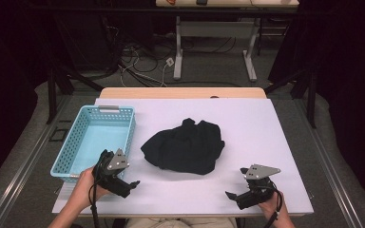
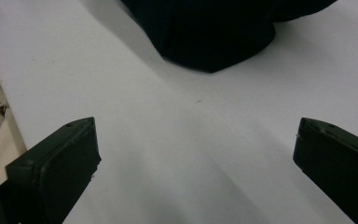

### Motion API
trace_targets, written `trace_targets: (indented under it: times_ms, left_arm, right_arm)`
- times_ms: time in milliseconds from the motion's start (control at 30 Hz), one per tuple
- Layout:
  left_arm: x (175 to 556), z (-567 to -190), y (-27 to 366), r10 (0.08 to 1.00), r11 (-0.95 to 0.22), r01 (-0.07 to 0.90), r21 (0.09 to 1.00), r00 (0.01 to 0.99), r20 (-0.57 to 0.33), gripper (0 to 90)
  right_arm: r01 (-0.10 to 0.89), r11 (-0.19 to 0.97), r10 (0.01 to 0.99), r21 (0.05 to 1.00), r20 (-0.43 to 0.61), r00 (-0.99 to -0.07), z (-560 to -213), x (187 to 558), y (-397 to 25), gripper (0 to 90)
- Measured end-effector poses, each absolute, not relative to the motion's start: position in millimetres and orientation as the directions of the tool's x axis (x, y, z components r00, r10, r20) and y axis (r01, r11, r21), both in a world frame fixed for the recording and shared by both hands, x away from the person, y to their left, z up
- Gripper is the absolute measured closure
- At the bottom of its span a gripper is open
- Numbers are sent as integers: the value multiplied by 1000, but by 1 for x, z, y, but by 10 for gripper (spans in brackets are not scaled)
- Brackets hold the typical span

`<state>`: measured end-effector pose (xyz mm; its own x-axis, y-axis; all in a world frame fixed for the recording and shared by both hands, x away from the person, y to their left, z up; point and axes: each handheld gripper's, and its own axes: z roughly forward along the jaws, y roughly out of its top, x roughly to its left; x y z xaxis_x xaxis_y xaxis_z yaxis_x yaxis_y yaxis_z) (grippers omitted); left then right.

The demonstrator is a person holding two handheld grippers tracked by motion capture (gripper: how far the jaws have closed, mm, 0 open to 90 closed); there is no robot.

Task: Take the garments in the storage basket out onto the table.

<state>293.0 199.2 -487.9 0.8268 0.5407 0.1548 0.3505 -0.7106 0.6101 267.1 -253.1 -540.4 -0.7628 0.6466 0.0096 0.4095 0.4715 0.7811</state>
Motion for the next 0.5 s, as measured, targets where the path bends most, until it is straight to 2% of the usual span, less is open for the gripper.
trace_targets:
  times_ms: [500]
  left_arm:
    - [273, -499, 209, 566, -687, 349, 637, 807, 167, 0]
  right_arm:
    - [401, 484, 639, 778, -1, -769, -540, 268, -254, 0]
